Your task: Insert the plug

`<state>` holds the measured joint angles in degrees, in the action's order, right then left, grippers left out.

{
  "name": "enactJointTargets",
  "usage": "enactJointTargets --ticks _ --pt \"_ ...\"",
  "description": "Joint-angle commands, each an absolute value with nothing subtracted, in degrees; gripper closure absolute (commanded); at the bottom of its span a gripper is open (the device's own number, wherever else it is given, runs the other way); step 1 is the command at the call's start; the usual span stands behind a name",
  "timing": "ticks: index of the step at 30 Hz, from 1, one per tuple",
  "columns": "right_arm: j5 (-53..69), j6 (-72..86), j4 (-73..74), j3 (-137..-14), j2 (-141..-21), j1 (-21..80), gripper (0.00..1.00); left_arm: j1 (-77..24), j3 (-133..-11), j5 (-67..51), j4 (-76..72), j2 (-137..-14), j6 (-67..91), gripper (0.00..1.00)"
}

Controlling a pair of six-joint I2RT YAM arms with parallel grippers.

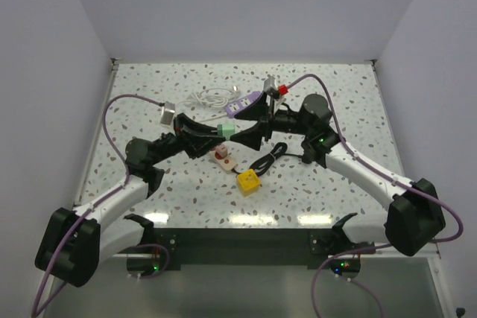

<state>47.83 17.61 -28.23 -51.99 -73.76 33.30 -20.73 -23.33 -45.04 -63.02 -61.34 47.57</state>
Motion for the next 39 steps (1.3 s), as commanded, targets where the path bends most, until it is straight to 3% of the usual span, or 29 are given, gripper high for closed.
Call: enactJointTargets --ticks 1,6,12,17,21,24,25,27,28,34,39 --pt "50.8 21.88 -35.68 -51.24 -74.97 33.13 0.13 -21.53 -24.87 -45.44 -68.38 -60.38 48.43 1.0" --pt "51.67 24.34 -40.67 -50.19 -75.41 33.13 0.15 -22.32 -24.87 -45.18 -68.55 -60.47 48.16 1.0" --pt "53.52 27.51 -46.22 -49.48 -77.78 33.13 0.38 -22.5 -24.78 -45.0 -70.05 -61.26 48.16 1.0" --pt "55.37 29.09 -49.13 -49.57 -79.36 33.05 0.5 -22.5 -24.79 -44.91 -70.66 -62.4 47.9 1.0" --pt "56.16 29.7 -50.88 -49.4 -79.19 33.13 0.65 -22.67 -25.14 -45.18 -71.98 -63.72 48.43 1.0" --pt "56.51 30.15 -51.59 -49.39 -78.75 33.22 0.88 -22.68 -25.05 -44.83 -72.16 -64.68 48.34 1.0" --pt "56.34 30.06 -51.59 -49.31 -78.66 33.14 0.98 -22.68 -25.05 -44.56 -71.98 -64.86 48.34 0.89" --pt "55.38 29.45 -50.89 -49.22 -78.05 33.13 1.0 -22.68 -25.22 -44.03 -71.11 -65.65 48.34 0.73" --pt "55.11 29.1 -50.45 -49.31 -77.87 33.13 1.0 -22.68 -25.05 -44.03 -70.84 -65.83 48.17 0.6" --pt "53.09 25.41 -46.06 -50.89 -76.73 33.13 1.0 -22.68 -24.35 -43.33 -68.56 -65.66 46.59 0.34" --pt "49.23 15.84 -28.78 -58.15 -75.85 32.78 1.0 -21.28 -24.17 -40.52 -59.17 -64.69 43.69 0.25"
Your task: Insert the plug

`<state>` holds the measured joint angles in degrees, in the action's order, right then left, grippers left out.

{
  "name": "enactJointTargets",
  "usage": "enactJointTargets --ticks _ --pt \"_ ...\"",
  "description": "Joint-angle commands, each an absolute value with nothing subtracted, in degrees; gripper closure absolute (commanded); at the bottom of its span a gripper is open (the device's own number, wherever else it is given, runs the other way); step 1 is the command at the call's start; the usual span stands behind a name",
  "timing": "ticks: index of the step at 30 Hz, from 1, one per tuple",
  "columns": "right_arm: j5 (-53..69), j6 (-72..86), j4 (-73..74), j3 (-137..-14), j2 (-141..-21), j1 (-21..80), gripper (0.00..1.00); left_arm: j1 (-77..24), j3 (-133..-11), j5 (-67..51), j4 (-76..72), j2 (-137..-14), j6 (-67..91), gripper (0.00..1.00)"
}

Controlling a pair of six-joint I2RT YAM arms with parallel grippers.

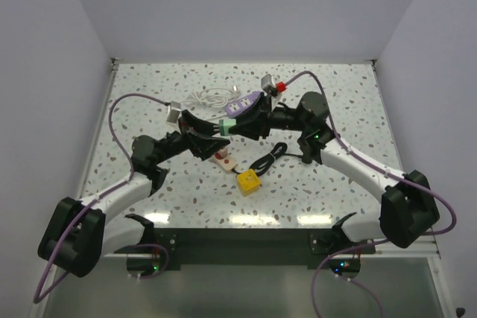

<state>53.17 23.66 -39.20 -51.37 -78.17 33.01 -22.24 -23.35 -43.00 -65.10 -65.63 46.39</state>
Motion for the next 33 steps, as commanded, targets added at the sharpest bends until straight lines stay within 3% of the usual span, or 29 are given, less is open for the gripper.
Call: enactJointTargets --ticks 1,7,16,33 --pt "46.7 12.43 -25.52 -59.58 -76.11 32.78 1.0 -20.75 -24.17 -40.0 -57.24 -64.69 42.99 0.24" --pt "38.33 6.42 -6.43 -70.04 -81.2 32.7 1.0 -13.8 -21.45 -35.08 -48.62 -64.95 41.06 0.23" --pt "27.78 3.17 13.69 -86.21 -100.27 33.92 1.0 -13.45 -23.73 -11.1 -26.83 -60.21 29.89 0.2" --pt "13.71 -4.22 37.69 -113.1 -121.98 42.71 1.0 -12.57 -22.94 -3.78 -26.28 -63.55 28.74 0.17"
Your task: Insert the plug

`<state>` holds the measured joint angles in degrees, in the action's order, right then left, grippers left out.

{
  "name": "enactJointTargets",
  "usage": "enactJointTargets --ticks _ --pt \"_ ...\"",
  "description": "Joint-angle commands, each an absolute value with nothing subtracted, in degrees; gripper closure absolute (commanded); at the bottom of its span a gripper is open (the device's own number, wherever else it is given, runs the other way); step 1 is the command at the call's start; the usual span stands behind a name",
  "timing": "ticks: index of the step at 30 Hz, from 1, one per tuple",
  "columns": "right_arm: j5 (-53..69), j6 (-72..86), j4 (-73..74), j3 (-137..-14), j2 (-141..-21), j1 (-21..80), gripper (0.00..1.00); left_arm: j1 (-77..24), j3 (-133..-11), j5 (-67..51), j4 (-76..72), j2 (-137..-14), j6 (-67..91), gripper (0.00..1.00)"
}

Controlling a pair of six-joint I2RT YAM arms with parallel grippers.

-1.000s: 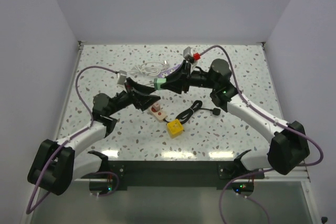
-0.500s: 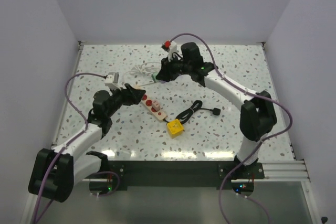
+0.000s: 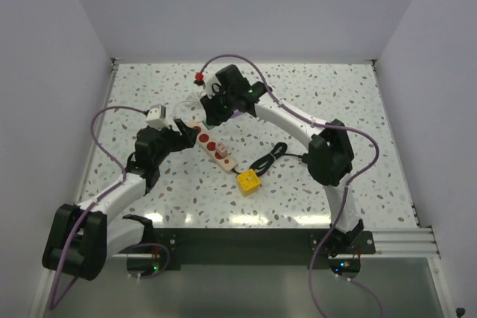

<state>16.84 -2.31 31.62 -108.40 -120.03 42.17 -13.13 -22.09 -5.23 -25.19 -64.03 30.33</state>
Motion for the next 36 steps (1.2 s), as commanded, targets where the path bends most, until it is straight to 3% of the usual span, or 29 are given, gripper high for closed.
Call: enactJointTargets --ticks 1,9,36 --pt "13.54 -4.57 39.62 -114.16 -122.69 43.06 1.0 -12.57 -22.77 -3.61 -26.37 -63.37 28.74 0.17" --pt "10.55 -4.92 47.28 -124.18 -130.42 45.18 1.0 -12.48 -21.97 -3.43 -26.46 -62.23 28.65 0.16" --pt "8.35 -2.81 50.63 -132.27 -137.37 46.58 1.0 -12.48 -20.65 -3.16 -27.16 -60.47 28.65 0.16"
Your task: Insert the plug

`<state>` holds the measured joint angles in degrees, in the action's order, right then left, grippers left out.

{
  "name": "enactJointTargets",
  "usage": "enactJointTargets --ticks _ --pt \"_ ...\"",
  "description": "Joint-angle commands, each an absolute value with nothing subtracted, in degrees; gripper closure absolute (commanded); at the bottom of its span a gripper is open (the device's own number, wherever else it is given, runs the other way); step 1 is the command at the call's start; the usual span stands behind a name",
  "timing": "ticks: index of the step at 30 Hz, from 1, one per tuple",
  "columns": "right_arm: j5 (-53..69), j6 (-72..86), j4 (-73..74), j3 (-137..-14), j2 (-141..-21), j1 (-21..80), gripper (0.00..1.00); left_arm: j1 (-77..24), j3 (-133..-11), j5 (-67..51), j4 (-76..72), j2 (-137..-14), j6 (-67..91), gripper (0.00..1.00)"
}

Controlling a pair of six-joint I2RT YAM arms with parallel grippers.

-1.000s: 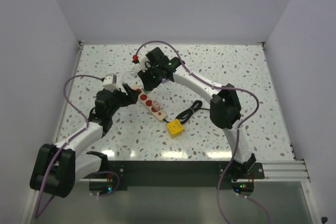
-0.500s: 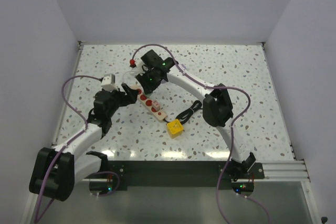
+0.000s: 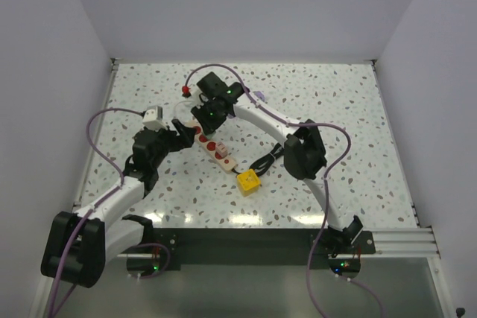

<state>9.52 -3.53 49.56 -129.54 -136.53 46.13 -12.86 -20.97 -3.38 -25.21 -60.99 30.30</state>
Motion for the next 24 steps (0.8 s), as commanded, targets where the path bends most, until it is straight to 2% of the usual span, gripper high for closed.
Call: enactJointTargets --ticks 1,17,24 --pt "8.09 -2.64 50.63 -132.71 -137.55 46.58 1.0 -12.48 -20.57 -3.34 -27.07 -60.47 28.65 0.16" --pt "7.56 -2.81 54.32 -136.23 -140.36 47.02 1.0 -12.48 -20.48 -4.66 -28.04 -60.73 28.83 0.15" --pt "6.5 -2.9 54.32 -134.04 -137.56 47.29 1.0 -12.48 -20.48 -5.01 -27.95 -60.65 28.65 0.15"
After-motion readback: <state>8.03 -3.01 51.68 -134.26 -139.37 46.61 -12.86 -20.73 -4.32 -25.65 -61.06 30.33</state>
